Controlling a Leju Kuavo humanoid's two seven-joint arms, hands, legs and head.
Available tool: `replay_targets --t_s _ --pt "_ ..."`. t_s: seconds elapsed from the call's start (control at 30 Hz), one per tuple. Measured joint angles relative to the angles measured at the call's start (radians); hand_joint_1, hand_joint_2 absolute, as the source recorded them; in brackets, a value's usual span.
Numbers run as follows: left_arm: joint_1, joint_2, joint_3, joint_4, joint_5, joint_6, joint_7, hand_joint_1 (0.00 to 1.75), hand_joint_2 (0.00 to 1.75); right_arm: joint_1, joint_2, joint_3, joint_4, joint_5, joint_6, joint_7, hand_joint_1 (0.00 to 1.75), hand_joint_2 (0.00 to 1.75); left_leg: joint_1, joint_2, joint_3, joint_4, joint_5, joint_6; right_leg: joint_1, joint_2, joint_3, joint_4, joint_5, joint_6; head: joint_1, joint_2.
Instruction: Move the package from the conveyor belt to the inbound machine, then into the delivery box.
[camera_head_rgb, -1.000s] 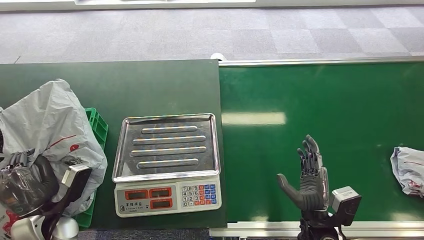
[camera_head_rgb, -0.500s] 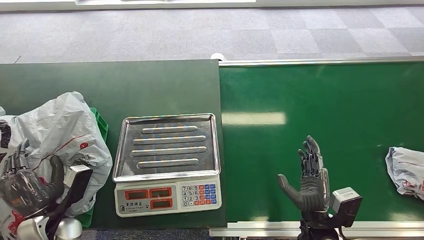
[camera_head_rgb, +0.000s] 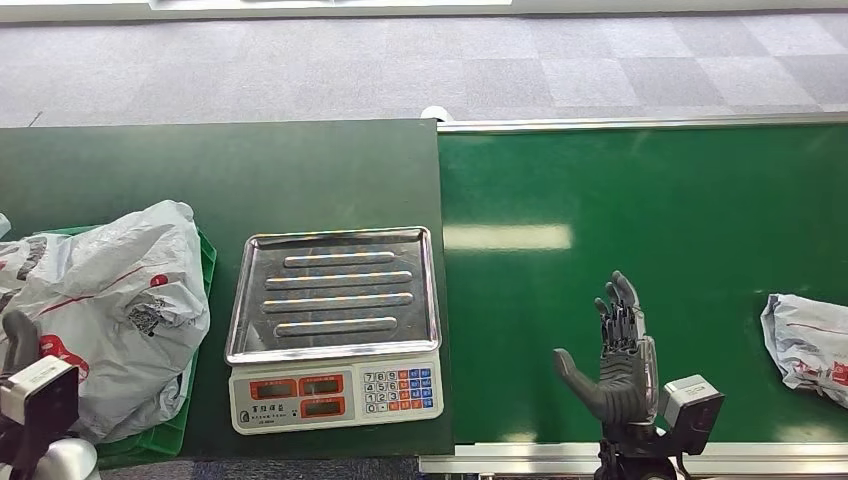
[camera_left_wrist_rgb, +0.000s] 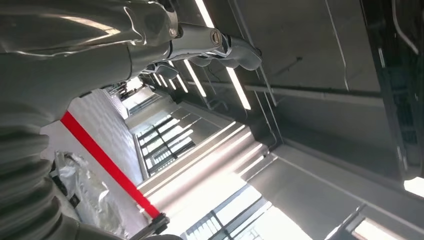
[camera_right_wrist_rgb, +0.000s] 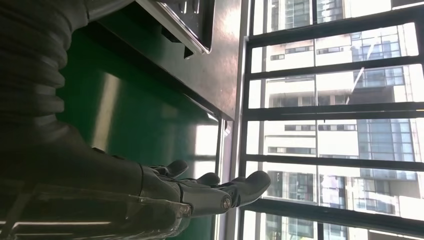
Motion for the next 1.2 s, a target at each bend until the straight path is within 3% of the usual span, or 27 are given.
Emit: replay_targets --t_s 0.17,0.33,0.53,0.67,0.77,0.87,0.93,1.03,1.2 --pt "0.005 -0.001 -0.025 -0.134 0.162 0.0 0.0 0.0 1.75 -0.006 0.0 0.009 0.006 -0.006 -0.008 -0.004 0.0 1.75 0.0 -0.001 0.0 0.0 0.0 0.0 0.0 0.0 0.0 0.0 0.0 0.0 0.0 0.0" --pt "0.015 -0.002 -0.078 -0.204 0.193 -0.002 0.0 0.0 1.75 -0.01 -0.002 0.015 0.007 -0.016 -0.014 -0.006 0.0 1.75 0.0 -0.001 0.0 0.0 0.0 0.0 0.0 0.0 0.0 0.0 0.0 0.0 0.0 0.0" --pt "0.06 0.011 -0.255 -0.211 0.215 -0.013 0.0 0.0 1.75 -0.009 -0.021 0.026 0.007 -0.062 -0.05 -0.006 0.0 1.75 0.0 0.0 0.001 0.0 0.0 0.0 -0.001 0.0 0.0 0.0 0.0 0.0 0.0 0.0" --pt "0.114 0.119 -0.48 -0.142 0.323 -0.025 0.0 0.0 1.75 -0.013 -0.027 0.024 0.004 -0.06 -0.028 -0.003 0.0 1.75 0.0 0.0 0.001 0.0 0.0 0.0 -0.001 0.0 -0.001 0.0 0.0 0.0 0.0 0.0" --pt "0.148 0.195 -0.664 -0.104 0.422 -0.135 0.0 0.0 1.75 -0.023 -0.03 0.023 0.005 -0.053 -0.006 0.0 0.0 1.75 0.0 0.001 0.001 0.0 0.0 0.0 0.0 0.001 0.0 0.0 0.0 0.0 0.0 0.0" --pt "0.178 0.232 -0.783 -0.095 0.509 -0.303 0.0 0.0 1.75 -0.036 -0.032 0.022 0.008 -0.048 0.006 0.0 0.0 1.75 -0.001 0.001 0.0 0.0 0.0 0.0 -0.001 0.001 0.0 0.0 0.0 0.0 0.0 0.0" --pt "0.19 0.239 -0.816 -0.092 0.528 -0.373 0.0 0.0 1.75 -0.042 -0.032 0.022 0.011 -0.046 0.009 0.0 0.0 1.75 -0.001 0.001 0.0 0.0 0.0 0.0 -0.001 0.001 0.0 0.0 0.0 0.0 0.0 0.0" --pt "0.194 0.241 -0.826 -0.091 0.532 -0.397 0.0 0.0 1.75 -0.044 -0.033 0.022 0.011 -0.045 0.011 0.0 0.0 1.75 -0.001 0.001 0.0 0.0 0.0 0.0 -0.001 0.001 0.0 0.0 0.0 0.0 0.0 0.0" --pt "0.214 0.244 -0.91 -0.064 0.516 -0.592 0.0 0.0 1.75 -0.062 -0.033 0.023 0.025 -0.042 0.017 0.001 0.0 1.75 -0.001 0.001 0.0 0.0 0.0 0.0 -0.001 0.001 0.0 0.0 0.0 0.0 0.0 0.0"
